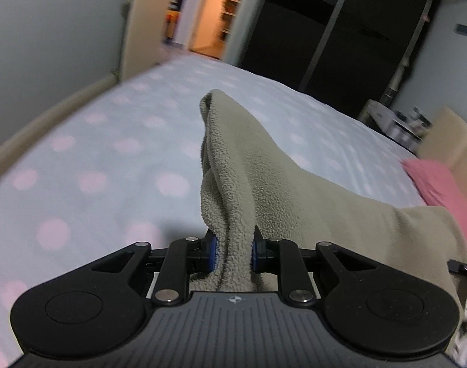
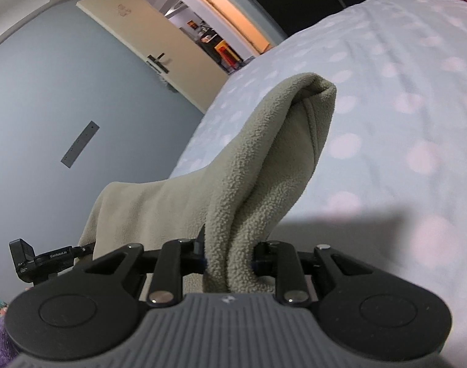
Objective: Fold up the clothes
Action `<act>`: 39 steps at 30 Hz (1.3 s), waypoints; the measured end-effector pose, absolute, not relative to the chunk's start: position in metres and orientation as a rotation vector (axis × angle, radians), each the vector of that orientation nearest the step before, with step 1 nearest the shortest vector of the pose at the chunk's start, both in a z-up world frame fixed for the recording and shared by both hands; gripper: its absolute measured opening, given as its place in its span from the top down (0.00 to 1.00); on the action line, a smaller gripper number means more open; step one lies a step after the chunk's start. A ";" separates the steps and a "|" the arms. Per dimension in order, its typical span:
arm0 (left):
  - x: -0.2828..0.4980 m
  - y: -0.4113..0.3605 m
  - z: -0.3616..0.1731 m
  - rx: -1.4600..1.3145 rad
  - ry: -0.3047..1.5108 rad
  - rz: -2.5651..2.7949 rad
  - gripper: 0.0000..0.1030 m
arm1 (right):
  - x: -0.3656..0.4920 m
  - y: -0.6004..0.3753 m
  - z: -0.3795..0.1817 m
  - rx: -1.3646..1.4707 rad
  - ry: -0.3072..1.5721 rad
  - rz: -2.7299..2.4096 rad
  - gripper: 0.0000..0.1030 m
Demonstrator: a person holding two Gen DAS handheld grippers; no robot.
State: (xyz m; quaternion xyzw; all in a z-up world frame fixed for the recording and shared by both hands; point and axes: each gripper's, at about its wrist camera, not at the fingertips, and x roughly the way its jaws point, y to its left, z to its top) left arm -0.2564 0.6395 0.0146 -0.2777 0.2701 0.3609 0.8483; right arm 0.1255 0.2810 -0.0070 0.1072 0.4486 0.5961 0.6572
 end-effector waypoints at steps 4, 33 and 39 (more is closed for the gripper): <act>-0.259 0.693 0.023 -0.572 0.543 0.848 0.83 | 0.121 0.368 -0.005 0.217 1.006 1.387 0.75; -0.257 0.918 -0.047 -0.501 0.464 1.180 0.83 | 0.054 0.722 -0.082 0.085 0.850 1.435 0.75; -0.268 0.941 -0.060 -0.535 0.470 1.240 0.78 | 0.054 0.743 -0.091 -0.028 0.802 1.363 0.64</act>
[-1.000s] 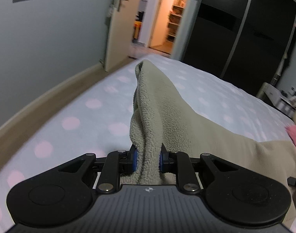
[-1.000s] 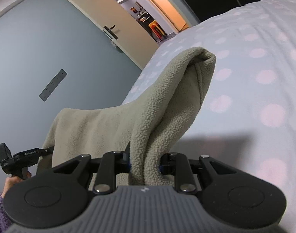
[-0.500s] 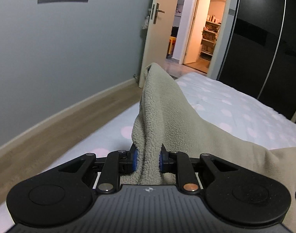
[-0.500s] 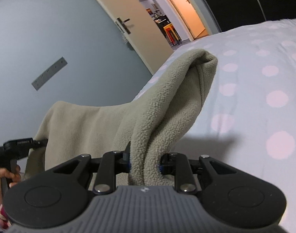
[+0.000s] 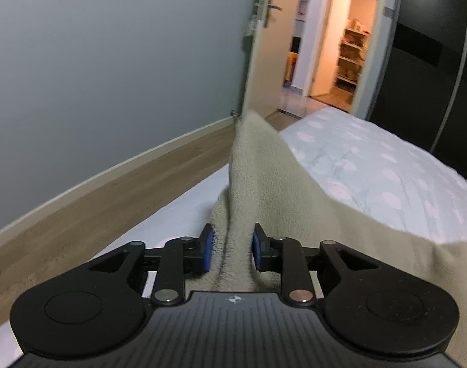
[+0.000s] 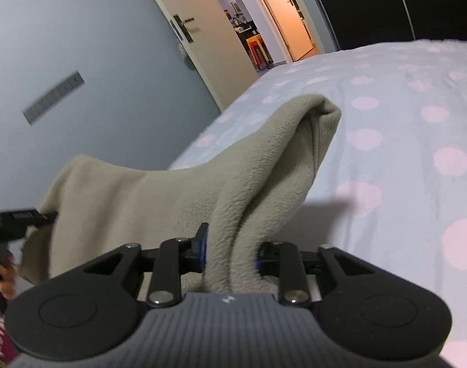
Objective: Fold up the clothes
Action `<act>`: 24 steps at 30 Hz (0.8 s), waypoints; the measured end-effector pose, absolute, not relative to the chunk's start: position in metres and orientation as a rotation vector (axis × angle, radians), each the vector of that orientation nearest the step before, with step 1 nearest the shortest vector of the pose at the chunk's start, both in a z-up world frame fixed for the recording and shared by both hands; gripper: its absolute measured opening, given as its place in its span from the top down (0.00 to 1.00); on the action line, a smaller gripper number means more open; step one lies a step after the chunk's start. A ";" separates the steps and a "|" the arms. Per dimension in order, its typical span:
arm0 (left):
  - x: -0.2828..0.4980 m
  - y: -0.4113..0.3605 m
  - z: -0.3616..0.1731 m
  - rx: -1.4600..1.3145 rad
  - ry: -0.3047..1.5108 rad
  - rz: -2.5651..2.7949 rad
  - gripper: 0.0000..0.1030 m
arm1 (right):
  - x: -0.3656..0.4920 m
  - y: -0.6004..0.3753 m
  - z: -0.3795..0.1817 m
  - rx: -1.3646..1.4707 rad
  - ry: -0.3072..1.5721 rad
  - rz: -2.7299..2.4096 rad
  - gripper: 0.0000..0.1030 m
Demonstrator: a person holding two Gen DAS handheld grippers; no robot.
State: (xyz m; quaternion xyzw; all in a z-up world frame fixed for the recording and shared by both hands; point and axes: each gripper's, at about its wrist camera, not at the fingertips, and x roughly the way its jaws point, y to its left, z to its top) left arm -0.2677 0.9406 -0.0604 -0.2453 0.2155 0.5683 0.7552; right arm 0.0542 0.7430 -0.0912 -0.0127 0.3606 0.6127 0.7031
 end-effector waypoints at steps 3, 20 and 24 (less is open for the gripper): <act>-0.281 0.936 -0.057 -0.506 0.457 1.238 0.78 | 0.058 0.742 -0.094 -0.083 0.784 1.302 0.58; -0.267 0.873 -0.131 -0.562 0.680 0.991 0.75 | 0.056 0.703 -0.159 -0.188 0.948 1.206 0.36; -0.270 0.868 -0.144 -0.625 0.662 1.045 0.75 | 0.052 0.710 -0.171 -0.244 0.970 1.161 0.36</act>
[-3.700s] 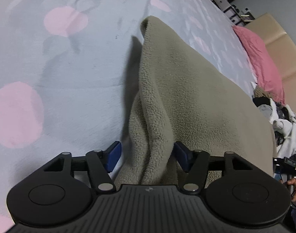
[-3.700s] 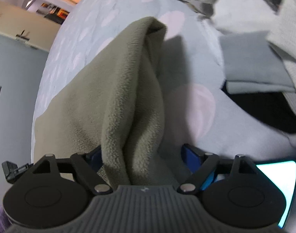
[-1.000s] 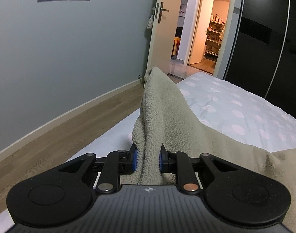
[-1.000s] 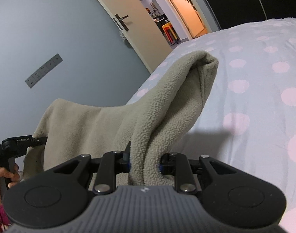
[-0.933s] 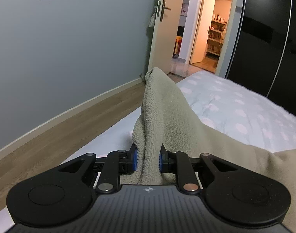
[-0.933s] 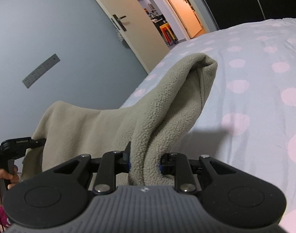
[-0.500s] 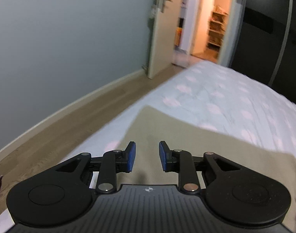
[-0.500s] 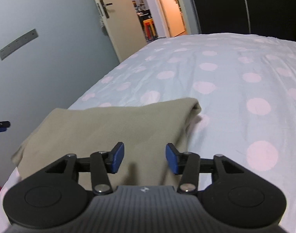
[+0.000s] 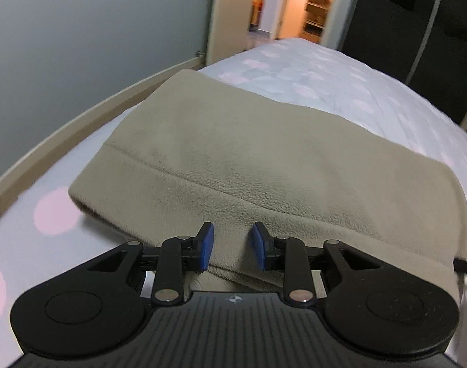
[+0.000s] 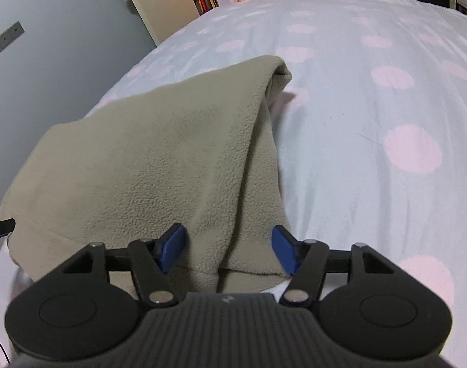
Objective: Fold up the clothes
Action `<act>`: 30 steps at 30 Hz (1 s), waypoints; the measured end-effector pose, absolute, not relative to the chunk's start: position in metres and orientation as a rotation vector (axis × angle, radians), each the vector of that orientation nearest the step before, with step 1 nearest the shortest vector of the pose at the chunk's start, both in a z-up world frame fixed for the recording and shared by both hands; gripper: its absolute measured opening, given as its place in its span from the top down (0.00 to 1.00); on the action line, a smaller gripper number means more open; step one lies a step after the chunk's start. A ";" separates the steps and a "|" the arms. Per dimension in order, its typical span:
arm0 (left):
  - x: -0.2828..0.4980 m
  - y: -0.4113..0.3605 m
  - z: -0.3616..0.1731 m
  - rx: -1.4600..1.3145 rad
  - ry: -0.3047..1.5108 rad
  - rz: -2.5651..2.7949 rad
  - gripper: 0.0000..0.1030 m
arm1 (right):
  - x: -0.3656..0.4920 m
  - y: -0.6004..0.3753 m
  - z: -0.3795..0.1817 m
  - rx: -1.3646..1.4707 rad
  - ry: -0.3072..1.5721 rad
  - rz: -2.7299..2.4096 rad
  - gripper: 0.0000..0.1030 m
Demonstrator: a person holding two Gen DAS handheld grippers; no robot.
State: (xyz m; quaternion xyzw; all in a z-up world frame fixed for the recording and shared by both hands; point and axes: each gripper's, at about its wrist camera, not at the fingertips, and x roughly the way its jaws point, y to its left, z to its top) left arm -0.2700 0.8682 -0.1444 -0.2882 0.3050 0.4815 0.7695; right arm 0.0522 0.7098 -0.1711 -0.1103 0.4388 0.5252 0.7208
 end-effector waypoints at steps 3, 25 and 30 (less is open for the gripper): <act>-0.269 0.859 -0.133 -0.593 0.692 1.067 0.75 | 0.051 0.710 -0.166 -0.275 0.967 1.146 0.36; -0.239 0.583 0.079 -0.283 0.605 1.002 0.67 | -0.001 0.541 0.063 -0.370 0.753 1.358 0.25; -0.239 0.506 0.126 -0.260 0.557 0.991 0.46 | -0.019 0.470 0.124 -0.398 0.677 1.406 0.21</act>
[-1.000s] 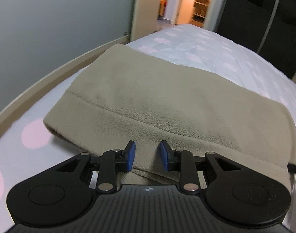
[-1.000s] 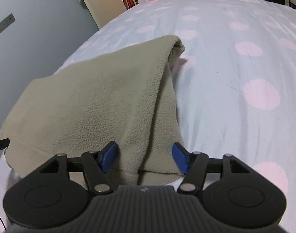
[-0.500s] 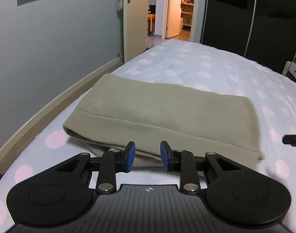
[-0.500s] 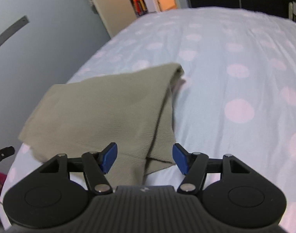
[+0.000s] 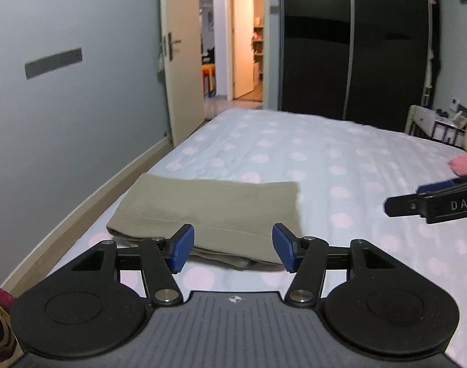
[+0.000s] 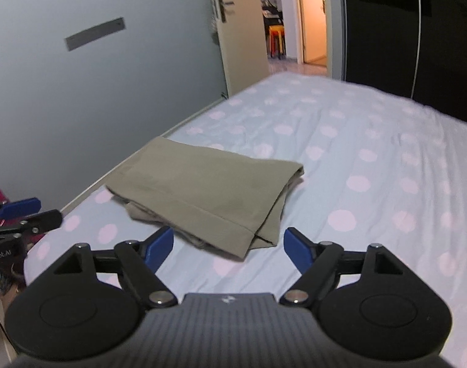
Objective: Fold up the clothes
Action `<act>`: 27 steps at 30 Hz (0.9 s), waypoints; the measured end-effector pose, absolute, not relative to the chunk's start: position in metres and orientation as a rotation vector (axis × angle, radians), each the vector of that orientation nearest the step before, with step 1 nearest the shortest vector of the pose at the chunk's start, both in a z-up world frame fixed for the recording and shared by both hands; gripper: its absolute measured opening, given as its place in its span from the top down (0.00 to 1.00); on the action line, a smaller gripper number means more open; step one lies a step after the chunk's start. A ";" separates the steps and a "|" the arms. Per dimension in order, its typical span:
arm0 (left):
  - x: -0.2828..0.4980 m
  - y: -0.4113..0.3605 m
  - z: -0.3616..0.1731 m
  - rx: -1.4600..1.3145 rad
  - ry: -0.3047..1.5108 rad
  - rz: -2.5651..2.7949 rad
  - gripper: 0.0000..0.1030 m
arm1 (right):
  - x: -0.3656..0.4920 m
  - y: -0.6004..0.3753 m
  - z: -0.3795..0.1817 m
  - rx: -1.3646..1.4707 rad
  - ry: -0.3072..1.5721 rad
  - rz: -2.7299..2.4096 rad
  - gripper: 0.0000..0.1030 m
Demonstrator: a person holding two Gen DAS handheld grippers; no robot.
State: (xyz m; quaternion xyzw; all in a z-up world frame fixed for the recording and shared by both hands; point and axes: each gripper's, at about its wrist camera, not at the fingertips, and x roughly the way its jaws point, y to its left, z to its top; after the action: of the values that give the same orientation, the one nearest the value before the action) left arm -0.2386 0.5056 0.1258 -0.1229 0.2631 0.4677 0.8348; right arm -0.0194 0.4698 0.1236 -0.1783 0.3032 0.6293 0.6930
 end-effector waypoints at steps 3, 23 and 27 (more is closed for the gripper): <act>-0.238 0.464 0.142 -0.247 0.539 1.011 0.32 | -0.033 0.421 0.151 -0.415 0.627 1.424 0.17; -0.258 0.278 0.068 -0.244 0.467 1.006 0.23 | -0.099 0.153 0.095 -0.268 0.457 1.382 0.09; -0.257 0.274 0.050 -0.277 0.487 0.991 0.23 | -0.101 0.140 0.069 -0.262 0.446 1.325 0.09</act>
State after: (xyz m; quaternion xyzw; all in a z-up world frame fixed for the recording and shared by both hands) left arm -0.2569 0.2735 0.0497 -0.1312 0.2307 0.4693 0.8422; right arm -0.1010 0.1398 0.0694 -0.1200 0.2048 0.6081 0.7576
